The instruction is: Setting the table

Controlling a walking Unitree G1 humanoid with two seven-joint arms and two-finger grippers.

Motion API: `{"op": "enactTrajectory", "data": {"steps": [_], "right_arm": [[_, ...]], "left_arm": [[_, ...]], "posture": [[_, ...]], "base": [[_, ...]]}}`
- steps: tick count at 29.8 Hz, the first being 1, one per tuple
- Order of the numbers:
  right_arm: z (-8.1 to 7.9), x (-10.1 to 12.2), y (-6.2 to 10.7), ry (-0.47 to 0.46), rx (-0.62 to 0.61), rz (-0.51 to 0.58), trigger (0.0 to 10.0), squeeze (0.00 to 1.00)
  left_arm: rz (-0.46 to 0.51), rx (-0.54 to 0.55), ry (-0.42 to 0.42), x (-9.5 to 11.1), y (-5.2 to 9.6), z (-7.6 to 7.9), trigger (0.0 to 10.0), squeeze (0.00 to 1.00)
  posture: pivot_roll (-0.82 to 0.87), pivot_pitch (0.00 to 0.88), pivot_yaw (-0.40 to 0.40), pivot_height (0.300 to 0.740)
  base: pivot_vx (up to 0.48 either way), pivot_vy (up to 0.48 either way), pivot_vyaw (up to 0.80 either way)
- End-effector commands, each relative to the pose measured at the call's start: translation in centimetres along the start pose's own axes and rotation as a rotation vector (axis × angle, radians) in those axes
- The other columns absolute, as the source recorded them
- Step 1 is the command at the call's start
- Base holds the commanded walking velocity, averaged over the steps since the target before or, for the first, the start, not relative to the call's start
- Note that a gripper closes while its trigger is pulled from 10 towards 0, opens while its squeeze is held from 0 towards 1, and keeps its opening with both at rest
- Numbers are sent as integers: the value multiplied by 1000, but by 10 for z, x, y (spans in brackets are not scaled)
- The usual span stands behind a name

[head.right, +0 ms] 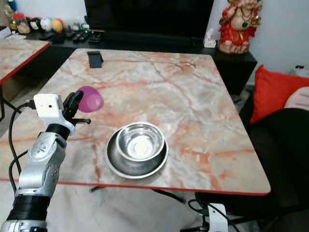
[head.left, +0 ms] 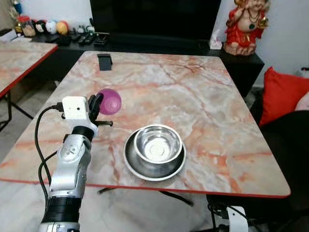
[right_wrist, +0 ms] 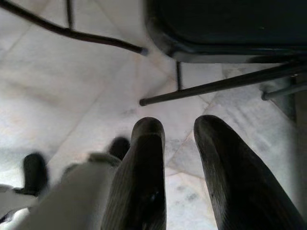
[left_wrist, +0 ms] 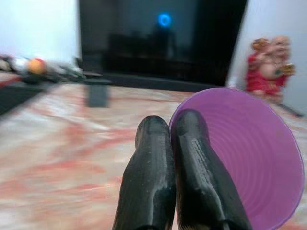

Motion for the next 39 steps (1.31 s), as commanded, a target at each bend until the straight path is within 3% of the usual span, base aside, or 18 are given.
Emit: {"op": "enactTrajectory", "data": {"steps": [1,2,10,15,17,20,29,32,39], "right_arm": [[4,3,0,0,-9,6,10000,0],[4,3,0,1,-8,5,10000,0],[4,3,0,4,-3,2,10000,0],[3,3,0,14,0,0,10000,0],[3,3,0,27,5,-3,10000,0],[3,3,0,26,9,-6,10000,0],[1,0,0,28,17,-14,10000,0],[1,0,0,28,19,-16,10000,0],[0,-1,0,27,23,-20,10000,0]], "left_arm": [[17,-27,44,13,-6,6,10000,0],[20,-19,82,17,-9,4,10000,0],[-19,21,150,25,-23,-3,10000,0],[-153,46,102,17,-30,-10,10000,0],[-258,59,84,9,-32,-15,10000,0],[-360,85,36,0,-30,-21,10000,0],[-556,125,17,-16,-19,-23,10000,0],[-589,128,-21,-17,-17,-27,10000,0],[-641,121,21,-17,-12,-25,10000,0]], "posture": [[87,0,-53,740],[87,0,-53,740],[85,0,-51,740],[86,0,-50,740],[87,0,-50,740],[87,0,-48,740],[87,0,-41,740],[88,0,-38,740],[87,0,-35,740]], "base": [[0,0,0],[0,0,0],[0,0,0],[0,0,0],[0,0,0],[0,0,0],[0,0,0],[0,0,0],[0,0,0]]}}
Point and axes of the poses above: a point about 5 cm out from each wrist's last joint towards the gripper, its own y axis pointing back from the gripper into the wrist, its own x axis along the axis of the wrist's last joint, z = x × y, the point moved 5 cm from there along -y, pointing out of the wrist towards the gripper, and after that the axes turned 5 degrees about -y, right-handed, at the moved point
